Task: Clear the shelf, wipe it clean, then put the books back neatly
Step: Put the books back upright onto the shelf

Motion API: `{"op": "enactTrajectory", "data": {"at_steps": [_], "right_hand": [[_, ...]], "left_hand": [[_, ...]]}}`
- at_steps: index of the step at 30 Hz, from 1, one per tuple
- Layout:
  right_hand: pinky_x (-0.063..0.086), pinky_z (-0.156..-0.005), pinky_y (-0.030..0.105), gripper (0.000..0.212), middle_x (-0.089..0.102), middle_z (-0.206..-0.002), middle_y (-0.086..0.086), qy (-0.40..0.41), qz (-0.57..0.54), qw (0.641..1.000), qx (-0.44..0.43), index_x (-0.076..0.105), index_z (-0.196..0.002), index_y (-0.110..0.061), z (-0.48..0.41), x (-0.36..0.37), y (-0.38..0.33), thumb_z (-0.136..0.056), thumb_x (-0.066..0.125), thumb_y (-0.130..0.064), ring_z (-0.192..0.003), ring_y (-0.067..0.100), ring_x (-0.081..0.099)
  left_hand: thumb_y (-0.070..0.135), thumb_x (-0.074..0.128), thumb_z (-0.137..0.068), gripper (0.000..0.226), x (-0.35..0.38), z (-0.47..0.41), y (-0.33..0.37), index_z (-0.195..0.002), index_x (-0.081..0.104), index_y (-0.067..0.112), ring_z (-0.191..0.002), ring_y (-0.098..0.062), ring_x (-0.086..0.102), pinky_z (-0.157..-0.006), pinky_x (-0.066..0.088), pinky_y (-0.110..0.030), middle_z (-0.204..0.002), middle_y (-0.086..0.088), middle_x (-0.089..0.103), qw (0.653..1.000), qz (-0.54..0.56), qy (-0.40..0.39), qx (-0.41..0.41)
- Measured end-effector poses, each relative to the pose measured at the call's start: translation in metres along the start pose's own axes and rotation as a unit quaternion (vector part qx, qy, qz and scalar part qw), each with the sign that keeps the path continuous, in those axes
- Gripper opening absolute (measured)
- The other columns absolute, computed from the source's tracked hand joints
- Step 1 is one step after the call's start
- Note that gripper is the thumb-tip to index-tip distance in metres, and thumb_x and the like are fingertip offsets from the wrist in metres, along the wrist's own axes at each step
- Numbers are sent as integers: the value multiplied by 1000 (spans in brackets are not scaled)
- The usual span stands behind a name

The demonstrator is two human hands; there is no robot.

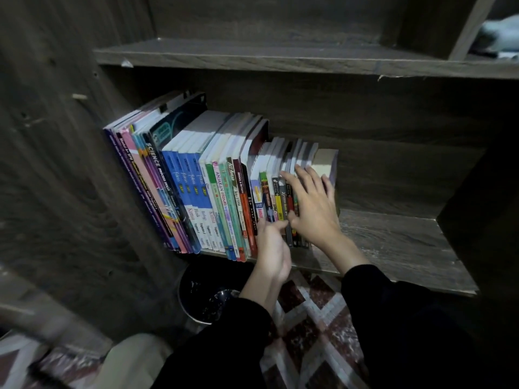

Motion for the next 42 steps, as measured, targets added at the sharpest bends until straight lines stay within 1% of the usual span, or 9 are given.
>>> {"op": "enactTrajectory", "data": {"at_steps": [7, 14, 18, 21, 24, 29, 33, 37, 42], "right_hand": [[1, -117, 40, 84, 27, -155, 4, 1, -24, 1000, -9, 29, -147, -27, 0, -5, 3, -73, 62, -5, -146, 21, 12], [7, -115, 33, 92, 34, -150, 1, -10, -63, 998, 4, 20, -149, -24, -1, -12, 7, -71, 62, -2, -144, 16, 16], [12, -114, 33, 85, 36, -149, 2, -18, -77, 997, 10, 27, -146, -21, -3, -16, 9, -71, 62, -1, -143, 15, 20], [13, -114, 35, 82, 35, -150, 1, -26, -79, 997, -1, 31, -143, -22, -4, -18, 10, -70, 61, 2, -144, 15, 20], [14, -112, 34, 80, 35, -150, 1, -33, -69, 997, -12, 32, -143, -22, -3, -20, 10, -72, 61, 0, -144, 15, 20], [16, -112, 34, 78, 38, -148, 1, -29, -74, 997, -5, 31, -143, -21, -4, -19, 11, -72, 59, -2, -143, 15, 23], [16, -112, 34, 78, 38, -148, 1, -30, -73, 997, -2, 31, -143, -20, -4, -18, 12, -73, 60, -2, -142, 15, 23], [17, -109, 31, 77, 39, -147, -2, -31, -71, 997, -13, 33, -142, -24, -5, -21, 12, -72, 58, -2, -141, 14, 25], [17, -107, 29, 74, 37, -149, -2, -47, -62, 997, -12, 32, -144, -26, -7, -25, 14, -77, 55, -4, -141, 13, 24]], "left_hand": [[2, 48, -80, 57, 17, -14, 8, -136, 43, 1, -137, -21, 32, -110, 26, -31, -146, -12, 38, 999, 45, 5, -24], [3, 48, -82, 66, 18, -10, 5, -145, 31, 8, -145, -18, 12, -116, 10, -35, -157, -4, 18, 999, -20, -1, -48], [-3, 45, -85, 43, 13, -3, 6, -127, 45, 4, -122, -20, 48, -107, 34, -36, -129, -10, 58, 998, -5, -26, -63], [-5, 41, -87, 51, 12, 1, 6, -136, 46, 12, -128, -22, 45, -111, 33, -44, -139, -5, 48, 989, -133, -25, 53], [-6, 44, -87, 47, 14, 6, 27, -125, 51, 20, -108, -18, 56, -96, 45, -35, -122, 1, 50, 898, -346, 24, 269], [-1, 43, -93, 46, 15, 1, 40, -137, 43, 13, -112, -18, 52, -84, 33, -16, -135, -7, 42, 747, -548, 6, 376], [6, 45, -96, 43, 6, -1, 45, -137, 45, 15, -103, -20, 55, -90, 47, -33, -124, -7, 49, 736, -539, 32, 409], [20, 46, -99, 56, 8, -9, 48, -149, 26, 31, -103, -19, 51, -73, 45, -30, -123, -8, 47, 634, -660, 14, 404], [12, 44, -94, 63, 12, -11, 44, -151, 21, 28, -116, -25, 50, -87, 50, -36, -137, -14, 45, 627, -698, 22, 344]]}}
Point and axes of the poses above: each hand's wrist, its own z-axis away from the middle knuckle, its own x-axis out of the palm, y = z × x, the point moved 4 cm from there along -z, towards the middle knuckle
